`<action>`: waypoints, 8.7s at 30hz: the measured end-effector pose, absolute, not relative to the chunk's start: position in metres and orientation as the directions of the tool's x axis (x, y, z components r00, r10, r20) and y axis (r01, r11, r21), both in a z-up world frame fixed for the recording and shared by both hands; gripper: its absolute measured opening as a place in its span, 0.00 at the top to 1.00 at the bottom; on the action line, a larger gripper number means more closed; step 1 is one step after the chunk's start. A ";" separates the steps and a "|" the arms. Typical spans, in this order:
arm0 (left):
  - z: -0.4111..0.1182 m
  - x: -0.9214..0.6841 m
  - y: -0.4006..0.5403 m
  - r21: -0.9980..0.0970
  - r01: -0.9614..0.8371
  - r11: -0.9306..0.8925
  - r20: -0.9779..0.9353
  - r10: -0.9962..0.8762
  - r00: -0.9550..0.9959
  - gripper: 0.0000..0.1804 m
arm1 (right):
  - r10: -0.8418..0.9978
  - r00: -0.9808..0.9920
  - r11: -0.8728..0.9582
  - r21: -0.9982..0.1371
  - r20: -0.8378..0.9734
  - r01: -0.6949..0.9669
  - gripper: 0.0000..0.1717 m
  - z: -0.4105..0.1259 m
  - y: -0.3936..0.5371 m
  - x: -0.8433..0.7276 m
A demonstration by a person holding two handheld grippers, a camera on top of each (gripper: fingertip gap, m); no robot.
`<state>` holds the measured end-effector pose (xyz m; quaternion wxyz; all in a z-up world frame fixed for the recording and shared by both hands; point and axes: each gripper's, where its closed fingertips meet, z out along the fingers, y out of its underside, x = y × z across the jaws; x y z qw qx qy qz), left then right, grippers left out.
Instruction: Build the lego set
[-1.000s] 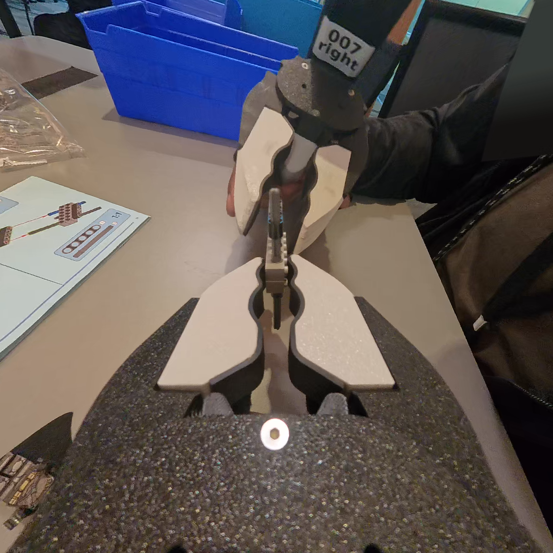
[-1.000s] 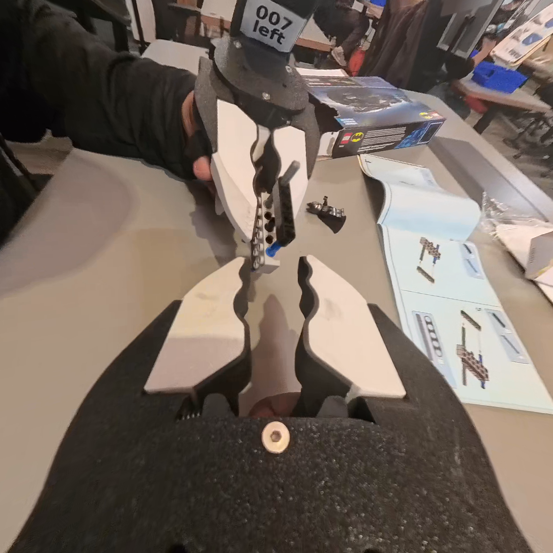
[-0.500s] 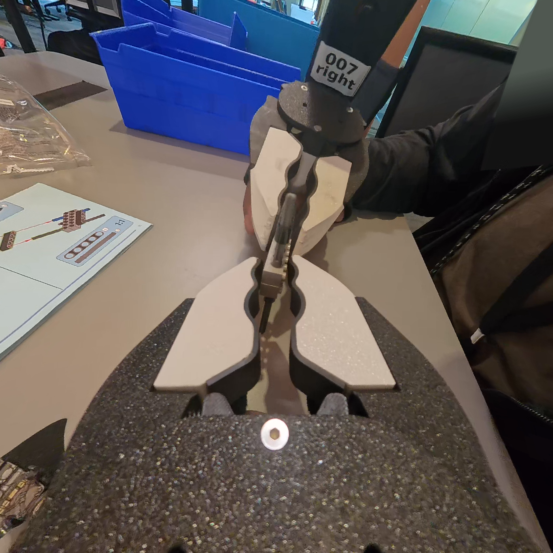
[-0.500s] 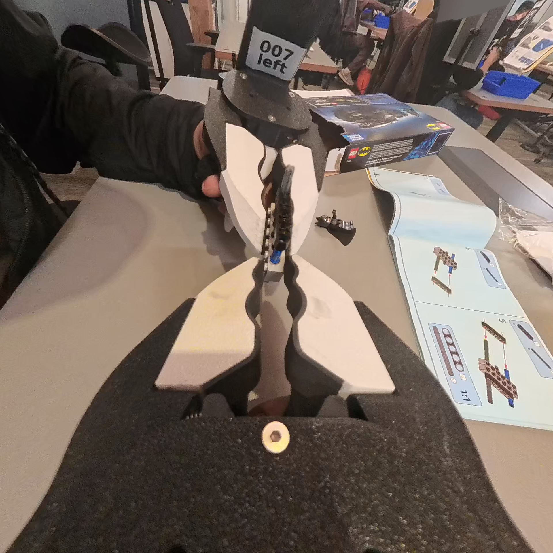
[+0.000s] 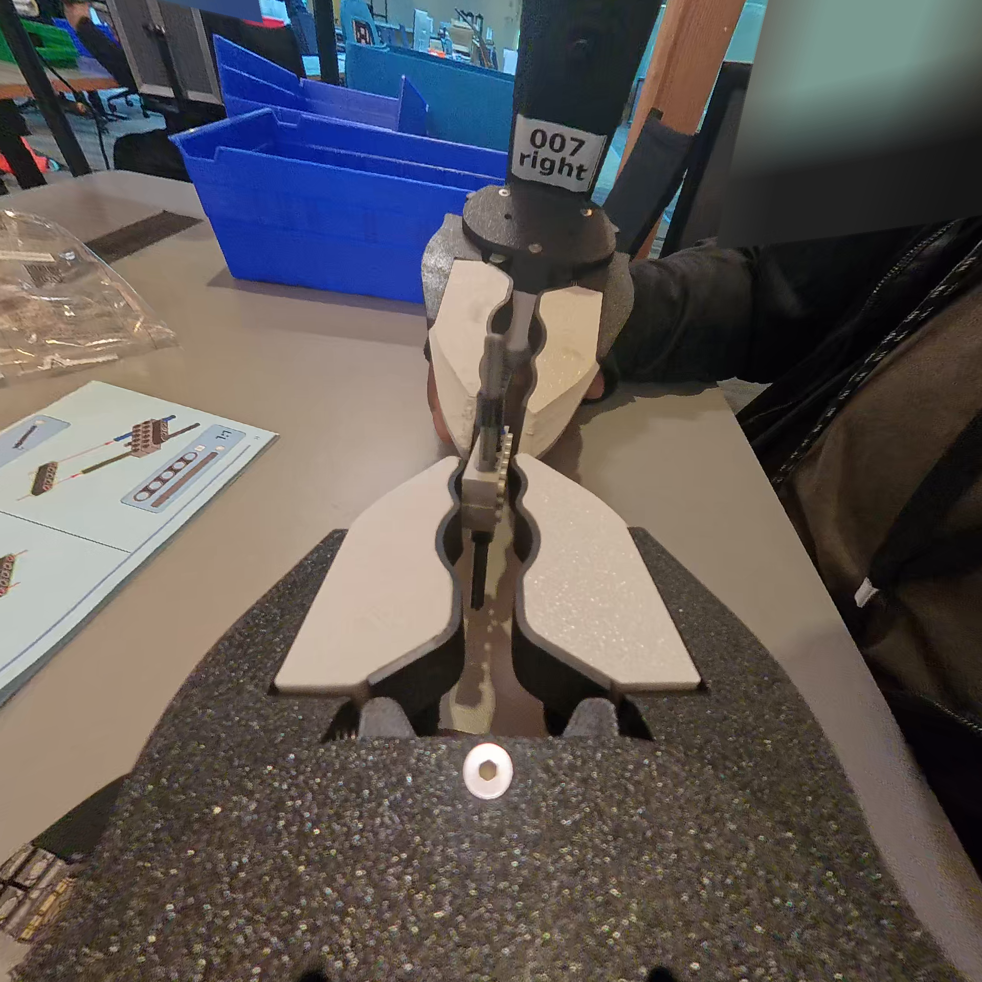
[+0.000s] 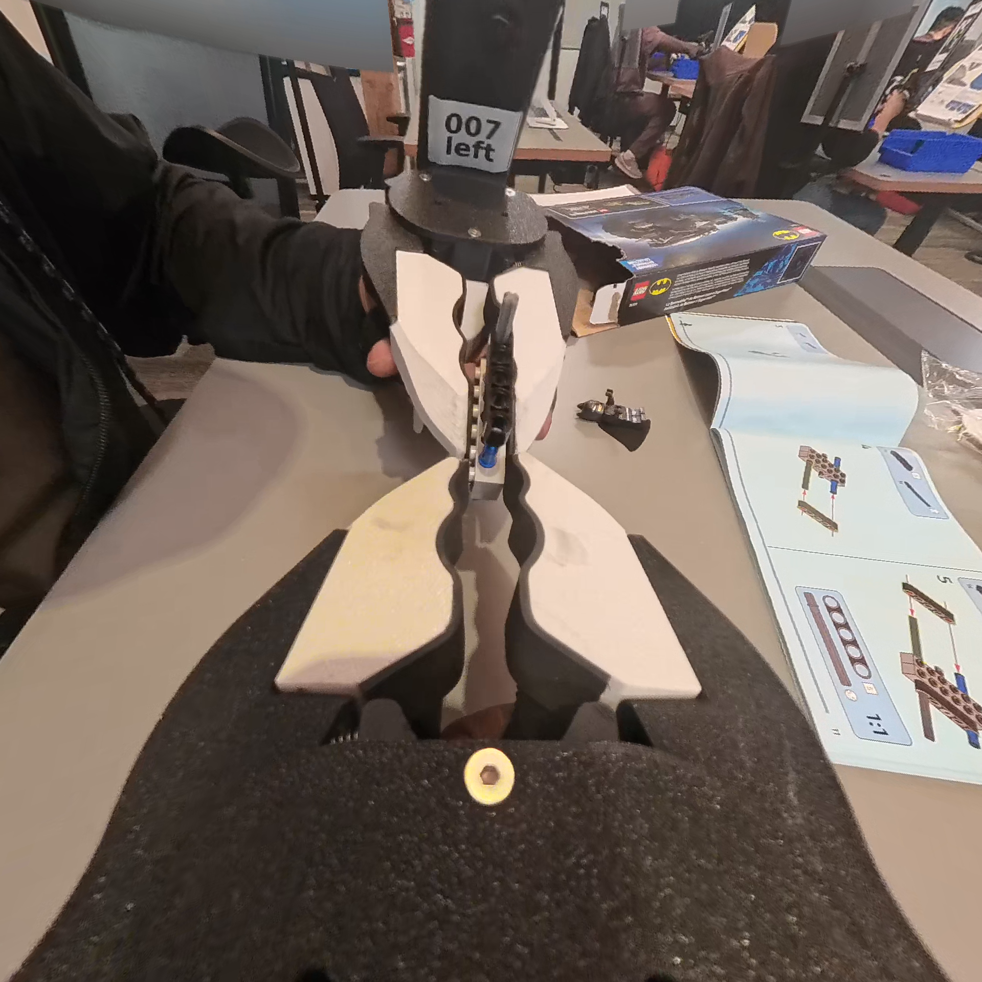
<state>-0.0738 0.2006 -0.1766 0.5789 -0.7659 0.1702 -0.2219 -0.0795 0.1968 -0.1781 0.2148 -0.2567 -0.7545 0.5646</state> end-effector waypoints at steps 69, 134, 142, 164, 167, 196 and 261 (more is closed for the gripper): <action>-0.158 -0.086 0.206 -0.905 0.331 -0.269 0.425 -0.505 0.751 0.93 | 0.670 -0.705 0.001 -0.949 -0.233 0.315 0.91 -0.170 0.197 -0.090; -0.145 -0.103 0.221 -0.645 0.741 -0.187 0.735 -0.417 0.535 0.94 | 0.578 -0.642 -0.214 -0.853 -0.504 0.477 0.89 -0.162 0.221 -0.092; -0.149 -0.099 0.221 -0.660 0.719 -0.216 0.730 -0.410 0.547 0.94 | 0.564 -0.660 -0.222 -0.860 -0.497 0.458 0.93 -0.154 0.226 -0.089; -0.164 -0.079 0.224 -0.699 0.624 -0.351 0.714 -0.396 0.577 0.93 | 0.539 -0.640 -0.274 -0.832 -0.548 0.482 0.96 -0.161 0.220 -0.092; -0.166 -0.079 0.224 -0.700 0.615 -0.364 0.714 -0.389 0.582 0.93 | 0.538 -0.638 -0.268 -0.830 -0.550 0.489 0.95 -0.162 0.221 -0.092; -0.125 -0.108 0.222 -0.572 0.817 0.078 0.684 -0.504 0.527 0.93 | 0.526 -0.545 -0.473 -0.757 -0.653 0.451 0.87 -0.149 0.201 -0.106; -0.149 -0.087 0.220 -0.785 0.578 -0.222 0.609 -0.445 0.657 0.94 | 0.556 -0.665 -0.224 -0.860 -0.499 0.458 0.95 -0.150 0.230 -0.085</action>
